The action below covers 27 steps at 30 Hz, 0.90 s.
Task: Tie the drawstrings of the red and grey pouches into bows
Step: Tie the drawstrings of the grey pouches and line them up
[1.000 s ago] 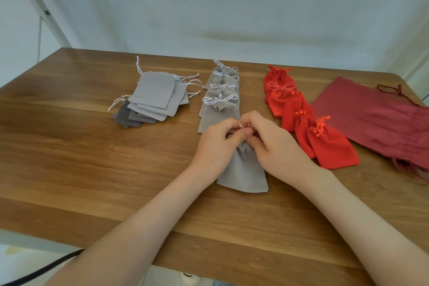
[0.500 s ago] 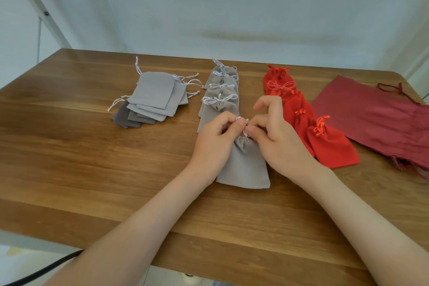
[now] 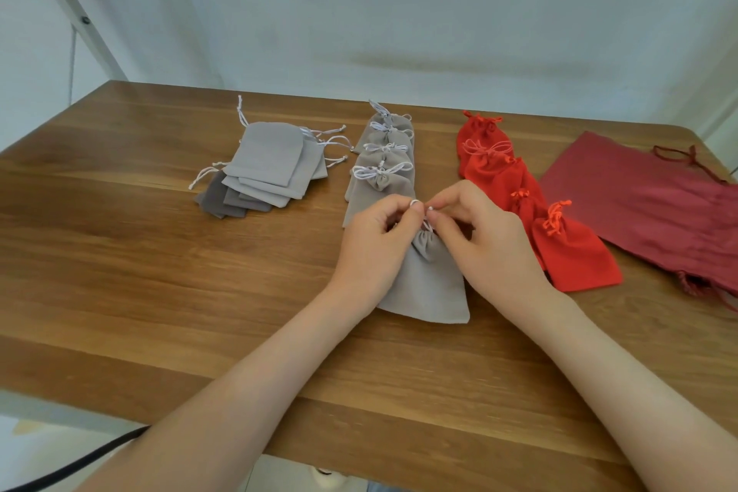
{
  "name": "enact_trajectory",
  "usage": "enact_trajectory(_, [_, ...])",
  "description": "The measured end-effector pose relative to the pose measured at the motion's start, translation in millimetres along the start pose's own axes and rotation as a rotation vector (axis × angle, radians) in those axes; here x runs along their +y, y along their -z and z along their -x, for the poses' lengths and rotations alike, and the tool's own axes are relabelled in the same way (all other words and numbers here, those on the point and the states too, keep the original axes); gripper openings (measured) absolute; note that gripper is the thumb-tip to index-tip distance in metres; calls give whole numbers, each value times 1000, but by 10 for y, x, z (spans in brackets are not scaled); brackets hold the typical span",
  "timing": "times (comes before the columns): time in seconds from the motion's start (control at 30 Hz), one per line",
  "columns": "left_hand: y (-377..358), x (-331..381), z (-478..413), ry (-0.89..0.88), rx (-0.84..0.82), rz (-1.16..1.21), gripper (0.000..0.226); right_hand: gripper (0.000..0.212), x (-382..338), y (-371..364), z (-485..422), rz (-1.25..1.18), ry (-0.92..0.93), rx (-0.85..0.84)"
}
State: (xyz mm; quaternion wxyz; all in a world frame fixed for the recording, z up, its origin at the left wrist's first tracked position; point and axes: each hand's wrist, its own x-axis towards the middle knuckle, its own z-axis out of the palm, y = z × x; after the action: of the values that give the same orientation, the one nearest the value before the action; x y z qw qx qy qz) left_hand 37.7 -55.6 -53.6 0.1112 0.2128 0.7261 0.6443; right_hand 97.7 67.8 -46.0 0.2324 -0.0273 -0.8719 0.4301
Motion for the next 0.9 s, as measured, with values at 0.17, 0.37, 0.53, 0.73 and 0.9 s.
enact_trajectory(0.17, [22, 50, -10, 126, -73, 80, 21, 7, 25, 68, -37, 114, 144, -17])
enact_trajectory(0.37, [48, 64, -23, 200, -183, 109, 22, 11, 15, 85, -55, 74, 127, -26])
enact_trajectory(0.53, [27, 3, -18, 57, -57, 68, 18, 10, -77, 57, -64, -74, -147, -68])
enact_trajectory(0.73, [7, 5, 7, -21, 45, -22, 15, 16, -112, 8, -80, -383, -427, -116])
enact_trajectory(0.9, [-6, 31, 9, -95, 71, -29, 12, 14, -116, -56, -64, -594, -522, -100])
